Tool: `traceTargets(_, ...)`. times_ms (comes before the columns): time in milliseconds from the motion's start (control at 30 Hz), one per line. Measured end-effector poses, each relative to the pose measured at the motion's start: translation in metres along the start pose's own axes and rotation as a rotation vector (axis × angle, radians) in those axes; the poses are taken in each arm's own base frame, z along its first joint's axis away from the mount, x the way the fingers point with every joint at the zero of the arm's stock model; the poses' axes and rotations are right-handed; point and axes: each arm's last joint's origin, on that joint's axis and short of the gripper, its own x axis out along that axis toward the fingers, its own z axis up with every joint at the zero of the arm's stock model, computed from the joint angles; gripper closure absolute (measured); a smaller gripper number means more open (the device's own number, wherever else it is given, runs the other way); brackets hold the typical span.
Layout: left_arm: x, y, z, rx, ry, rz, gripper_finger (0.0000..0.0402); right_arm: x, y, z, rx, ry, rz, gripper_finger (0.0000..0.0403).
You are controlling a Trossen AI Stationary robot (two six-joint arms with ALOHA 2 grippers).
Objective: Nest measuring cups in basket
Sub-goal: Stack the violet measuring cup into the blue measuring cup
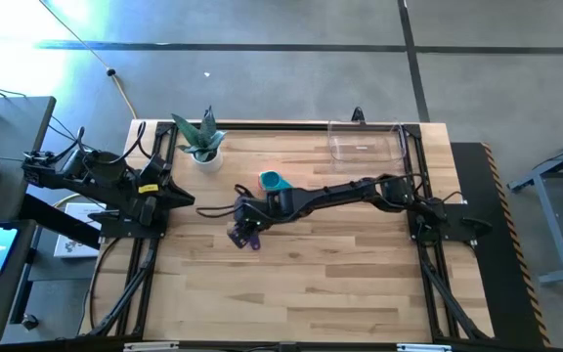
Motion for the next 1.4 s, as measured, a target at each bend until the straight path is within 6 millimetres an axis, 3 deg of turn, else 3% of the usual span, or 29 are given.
traceTargets(367, 0.000, 0.000, 0.000, 0.000, 0.000, 0.000, 0.0355, 0.007, 0.004, 0.010, -0.014, -0.212, -0.020, 0.0194)
traceTargets(567, 0.000, 0.000, 0.000, -0.001, 0.000, 0.000, 0.0355, 0.033, -0.002, -0.005, -0.034, -0.130, -0.045, 0.0194)
traceTargets(1400, 0.000, 0.000, 0.000, -0.001, -0.003, 0.002, 0.0355, 0.057, -0.015, -0.022, -0.184, -0.019, -0.126, 0.0194)
